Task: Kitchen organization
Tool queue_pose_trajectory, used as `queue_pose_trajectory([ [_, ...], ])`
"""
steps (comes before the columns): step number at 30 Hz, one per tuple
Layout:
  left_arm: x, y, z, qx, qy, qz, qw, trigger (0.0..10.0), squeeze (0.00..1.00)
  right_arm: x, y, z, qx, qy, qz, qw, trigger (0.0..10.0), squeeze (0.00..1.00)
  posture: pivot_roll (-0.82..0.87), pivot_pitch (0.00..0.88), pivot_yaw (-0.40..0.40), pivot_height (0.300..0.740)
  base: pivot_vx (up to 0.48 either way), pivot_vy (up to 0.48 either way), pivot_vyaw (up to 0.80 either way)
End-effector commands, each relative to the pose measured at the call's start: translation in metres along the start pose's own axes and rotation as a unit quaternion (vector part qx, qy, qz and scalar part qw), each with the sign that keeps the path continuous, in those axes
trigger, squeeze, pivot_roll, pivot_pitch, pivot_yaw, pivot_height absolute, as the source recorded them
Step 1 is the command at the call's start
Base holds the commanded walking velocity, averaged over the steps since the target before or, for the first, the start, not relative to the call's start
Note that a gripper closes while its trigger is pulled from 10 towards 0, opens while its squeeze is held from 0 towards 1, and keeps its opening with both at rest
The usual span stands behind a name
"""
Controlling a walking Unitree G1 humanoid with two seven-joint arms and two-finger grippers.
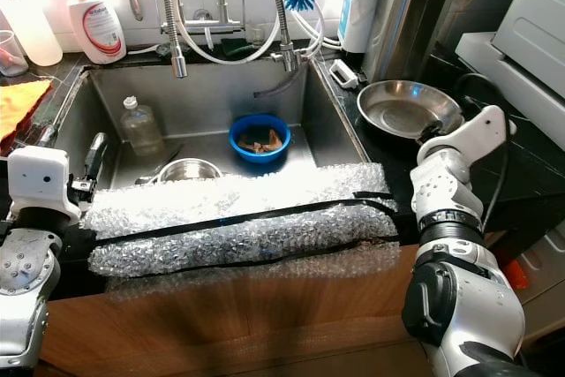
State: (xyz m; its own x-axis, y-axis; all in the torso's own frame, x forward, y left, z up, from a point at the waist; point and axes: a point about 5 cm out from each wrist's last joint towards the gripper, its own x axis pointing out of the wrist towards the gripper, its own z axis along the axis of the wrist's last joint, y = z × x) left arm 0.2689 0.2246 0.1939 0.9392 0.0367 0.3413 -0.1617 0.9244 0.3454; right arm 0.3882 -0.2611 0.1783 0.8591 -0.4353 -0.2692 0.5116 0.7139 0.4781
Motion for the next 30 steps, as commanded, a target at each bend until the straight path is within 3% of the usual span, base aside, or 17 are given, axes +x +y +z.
queue_pose_trajectory([
  [1, 0.0019, -0.0016, 0.003, 0.01, -0.004, 0.001, 1.0, 10.0, 0.0, 0.0007, 0.0039, 0.0076, -0.003, -0.004, 0.002, 1.0, 10.0, 0.0, 0.06, 0.04, -0.019, 0.74, 0.0, 0.0, 0.0],
  [2, 0.0019, -0.0018, 0.003, 0.01, -0.004, 0.001, 1.0, 10.0, 0.0, 0.0008, 0.0037, 0.0076, -0.002, -0.004, 0.001, 1.0, 9.1, 0.0, 0.06, 0.04, -0.019, 0.74, 0.0, 0.0, 0.0],
  [3, 0.002, -0.0019, 0.0029, 0.011, -0.004, 0.001, 1.0, 10.0, 0.0, 0.0009, 0.0036, 0.0076, -0.002, -0.004, 0.0, 1.0, 9.1, 0.0, 0.06, 0.04, -0.019, 0.74, 0.0, 0.0, 0.0],
  [4, 0.0021, -0.0024, 0.003, 0.011, -0.004, 0.0, 1.0, 10.0, 0.0, 0.0009, 0.0035, 0.0078, -0.002, -0.005, 0.0, 1.0, 1.0, 0.0, 0.06, 0.04, -0.019, 0.74, 0.0, 0.0, 0.0],
  [6, 0.0022, -0.0028, 0.0031, 0.012, -0.004, 0.0, 1.0, 10.0, 0.0, 0.001, 0.0034, 0.0079, -0.002, -0.005, -0.001, 1.0, 1.0, 0.0, 0.06, 0.04, -0.019, 0.74, 0.0, 0.0, 0.0],
  [7, 0.0025, -0.0036, 0.0034, 0.012, -0.005, -0.002, 1.0, 10.0, 0.0, 0.001, 0.003, 0.0082, -0.001, -0.007, -0.002, 1.0, 0.0, 0.0, 0.06, 0.041, -0.019, 0.74, 0.0, 0.0, 0.0],
  [30, 0.0048, -0.0105, 0.0096, 0.044, -0.024, -0.023, 0.999, 10.0, 0.0, 0.001, 0.0044, 0.0072, 0.023, -0.007, -0.002, 1.0, 0.0, 0.0, 0.07, 0.037, -0.023, 0.74, 0.0, 0.0, 0.0],
])
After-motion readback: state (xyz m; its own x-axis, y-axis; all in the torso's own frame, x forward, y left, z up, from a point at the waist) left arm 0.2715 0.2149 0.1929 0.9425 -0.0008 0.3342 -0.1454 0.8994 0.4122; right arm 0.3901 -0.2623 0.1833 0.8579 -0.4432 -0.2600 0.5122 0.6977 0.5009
